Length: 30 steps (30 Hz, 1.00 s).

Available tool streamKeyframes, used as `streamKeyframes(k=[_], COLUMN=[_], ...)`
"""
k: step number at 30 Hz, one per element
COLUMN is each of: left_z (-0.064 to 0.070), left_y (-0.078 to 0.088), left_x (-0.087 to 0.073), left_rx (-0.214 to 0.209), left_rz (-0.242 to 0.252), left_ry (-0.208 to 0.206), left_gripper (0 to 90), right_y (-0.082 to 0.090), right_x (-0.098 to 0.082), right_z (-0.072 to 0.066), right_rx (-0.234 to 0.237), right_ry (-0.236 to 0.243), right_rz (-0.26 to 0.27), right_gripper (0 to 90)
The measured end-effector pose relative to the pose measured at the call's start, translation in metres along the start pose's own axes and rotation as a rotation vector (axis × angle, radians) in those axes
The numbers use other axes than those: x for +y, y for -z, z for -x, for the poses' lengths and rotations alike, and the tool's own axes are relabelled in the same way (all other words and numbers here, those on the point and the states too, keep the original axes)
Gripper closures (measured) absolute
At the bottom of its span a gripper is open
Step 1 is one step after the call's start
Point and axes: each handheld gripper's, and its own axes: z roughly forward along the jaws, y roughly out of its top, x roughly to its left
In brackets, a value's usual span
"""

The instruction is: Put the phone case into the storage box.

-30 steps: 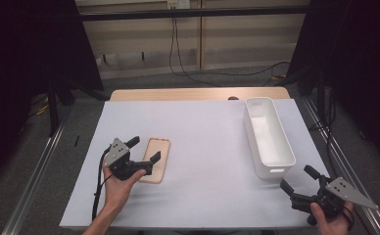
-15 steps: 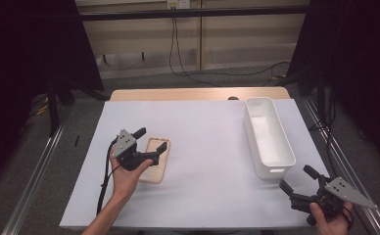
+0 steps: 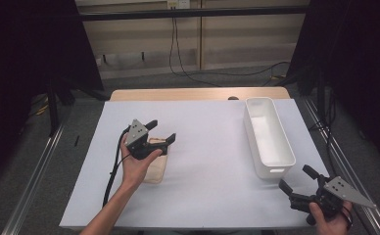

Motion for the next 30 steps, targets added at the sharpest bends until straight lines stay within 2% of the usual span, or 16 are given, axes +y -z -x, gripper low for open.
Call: streamKeyframes(k=[3,4,5,13,19,21,30], left_z=[0.0009,0.0010,0.0014,0.0006,-0.0025,-0.0025,0.0010], left_y=[-0.0026,-0.0032,-0.0040,-0.0052,-0.0051,-0.0048,-0.0069], left_x=[0.0007,0.0012,0.0009,-0.0005,-0.0018,-0.0008,0.0052], left_rx=[-0.015,-0.014,-0.031,-0.055,-0.068,-0.081,-0.151], left_rz=[-0.003,-0.008,-0.012,-0.050,-0.084,-0.100,-0.151], left_ry=[-0.008,-0.025,-0.022,-0.009,0.024,0.035,0.035], left_gripper=[20.9,27.2,29.2,44.9,53.1,57.5,75.6], right_y=[-0.0001,0.0001,0.0003,0.0000,-0.0002,0.0000,0.0004], right_x=[-0.0001,0.0000,-0.0001,-0.0001,-0.0001,-0.0001,-0.0001], right_z=[-0.0005,-0.0008,-0.0008,-0.0009,-0.0010,-0.0011,-0.0014], right_rx=[0.002,0.005,0.005,0.004,0.005,0.007,0.008], right_ry=[-0.002,0.002,0.004,0.002,0.006,0.006,0.005], right_rz=[-0.001,-0.001,-0.002,-0.002,-0.003,-0.003,-0.003], right_gripper=[0.4,0.4,0.4,0.4,0.4,0.4,0.4])
